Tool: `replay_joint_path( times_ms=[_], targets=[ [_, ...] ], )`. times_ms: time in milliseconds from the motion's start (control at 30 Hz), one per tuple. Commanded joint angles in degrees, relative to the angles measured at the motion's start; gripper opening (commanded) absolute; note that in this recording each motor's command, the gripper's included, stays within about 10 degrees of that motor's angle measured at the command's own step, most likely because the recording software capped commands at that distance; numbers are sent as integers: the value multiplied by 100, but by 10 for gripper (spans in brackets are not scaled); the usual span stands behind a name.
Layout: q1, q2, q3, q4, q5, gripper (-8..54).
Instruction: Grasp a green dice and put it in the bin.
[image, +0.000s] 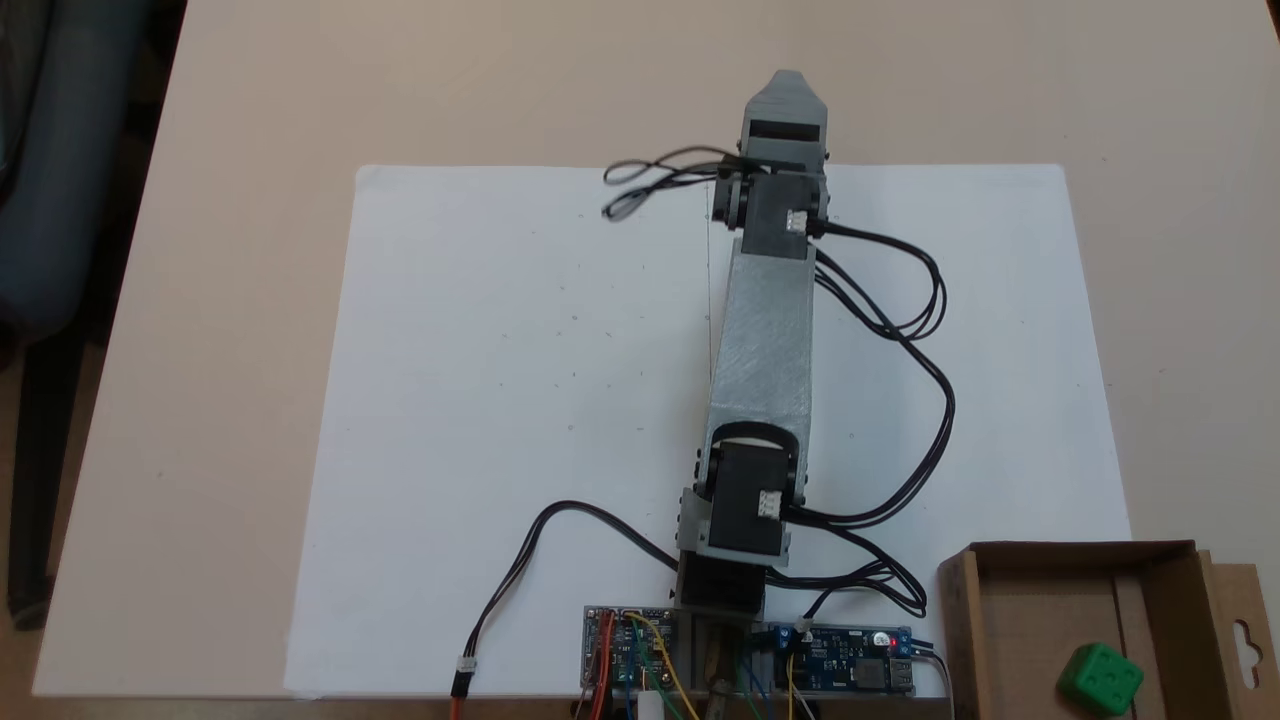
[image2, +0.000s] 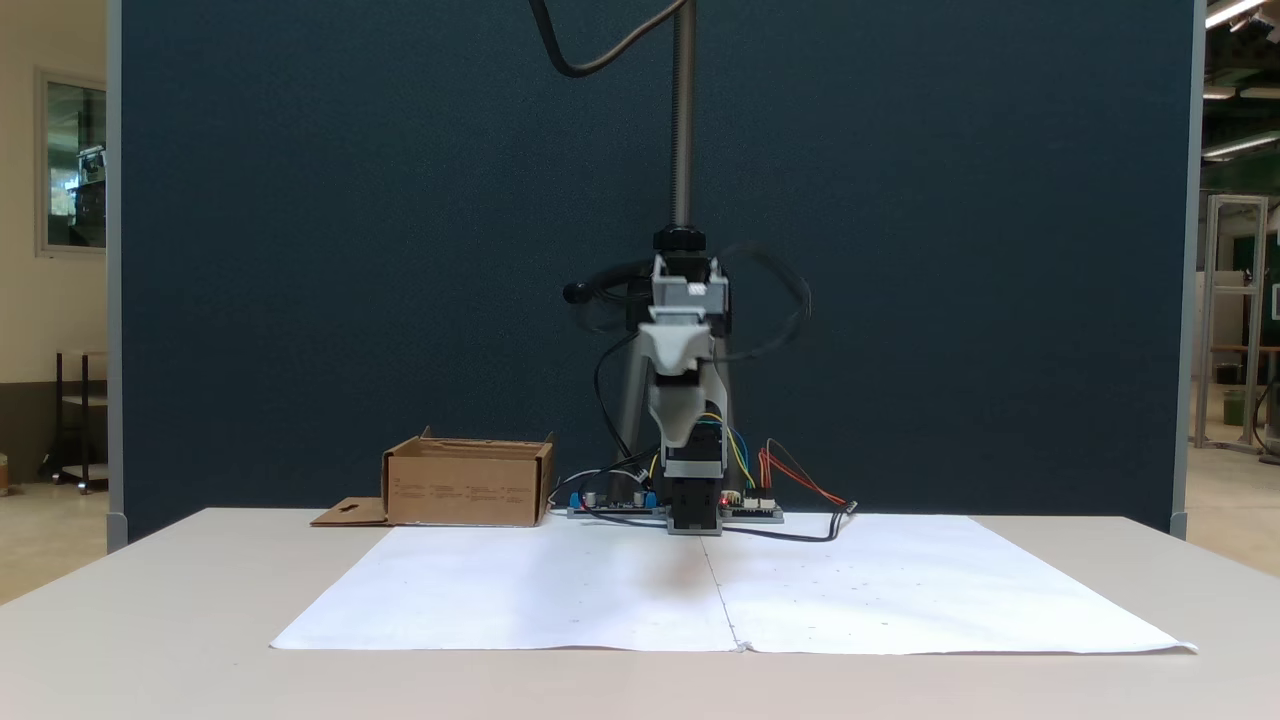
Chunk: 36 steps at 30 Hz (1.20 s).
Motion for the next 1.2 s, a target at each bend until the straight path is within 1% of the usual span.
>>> replay_joint_path(
  times_ms=[0, 133, 300, 400, 767, 1167],
  targets=[
    [-70, 791, 132, -965, 149, 446],
    [-334, 1371, 1143, -1791, 62, 443],
    [-378, 1591, 2320, -2714, -53, 437],
    [-422, 1688, 2909, -3276, -70, 421],
    [-431, 2426, 4641, -5315, -299, 422],
    [-422, 3208, 5977, -7469, -299, 424]
  ],
)
